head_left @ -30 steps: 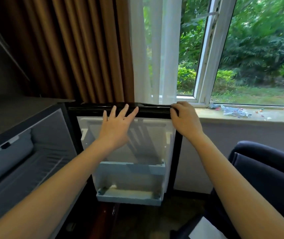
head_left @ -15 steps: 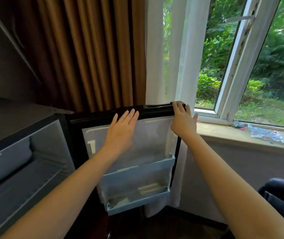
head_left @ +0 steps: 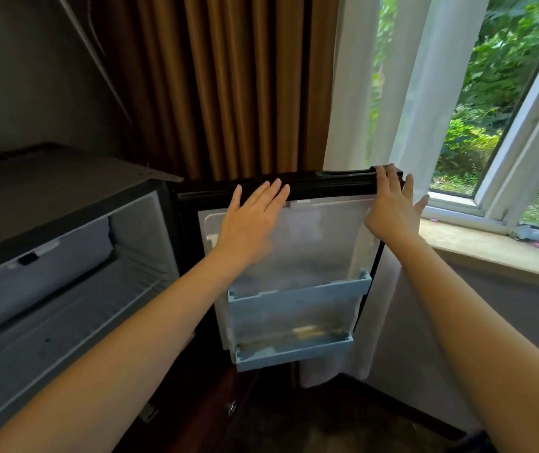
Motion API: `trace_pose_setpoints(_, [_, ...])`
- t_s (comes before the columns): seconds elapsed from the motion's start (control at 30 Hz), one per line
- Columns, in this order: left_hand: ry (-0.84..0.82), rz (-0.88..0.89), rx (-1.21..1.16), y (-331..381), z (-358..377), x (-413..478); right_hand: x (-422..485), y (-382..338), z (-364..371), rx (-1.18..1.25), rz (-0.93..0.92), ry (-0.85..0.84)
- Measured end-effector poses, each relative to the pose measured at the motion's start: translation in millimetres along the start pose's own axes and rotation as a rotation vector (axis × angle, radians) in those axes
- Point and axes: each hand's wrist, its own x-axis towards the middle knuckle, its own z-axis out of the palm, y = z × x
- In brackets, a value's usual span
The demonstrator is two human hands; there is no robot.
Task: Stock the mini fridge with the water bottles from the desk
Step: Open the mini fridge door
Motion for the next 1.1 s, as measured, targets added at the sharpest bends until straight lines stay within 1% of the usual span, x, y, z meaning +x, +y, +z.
trace_pose_setpoints(0.1, [0.004, -0.045, -0.006, -7.0, -2.7, -10.5, -6.5, -7.0, -3.9, 0.006, 0.037, -0.025])
trace_pose_setpoints(0.17, [0.008, -0.076, -0.002, -15.0, -3.7, -17.9, -16.3, -21.0, -3.1, 0.016, 0.017, 0.026])
trace_pose_setpoints(0.27, [0.019, -0.154, -0.020, -28.0, -3.3, -33.7, -37.5, -51.3, 5.1, 0.108, -0.108, 0.123])
trace_pose_setpoints(0.4, [0.083, -0.252, -0.057, -47.3, -0.9, -67.7, -66.5, -96.1, 24.1, 0.291, -0.299, 0.235])
trace_pose_setpoints(0.53, [0.032, -0.334, -0.060, -75.2, 0.1, -117.3, -89.8, -138.4, 53.0, 0.455, -0.494, 0.293])
trace_pose_setpoints(0.67, [-0.013, -0.405, -0.050, -106.5, -7.3, -172.0, -120.7, -188.6, 67.7, 0.588, -0.627, 0.323])
trace_pose_setpoints(0.8, [-0.037, -0.440, -0.131, -130.0, -27.7, -226.1, -162.0, -238.5, 74.0, 0.647, -0.761, 0.305])
trace_pose_setpoints(0.9, [-0.106, -0.507, -0.161, -142.0, -43.3, -273.1, -200.8, -270.7, 77.5, 0.729, -0.876, 0.261])
trace_pose_setpoints(1.0, [-0.144, -0.552, -0.166, -151.5, -55.3, -326.9, -248.6, -295.7, 79.2, 0.814, -1.001, 0.151])
trace_pose_setpoints(1.1, [-0.148, -0.634, -0.183, -158.4, -67.9, -386.1, -301.8, -316.4, 80.9, 0.831, -1.104, 0.038])
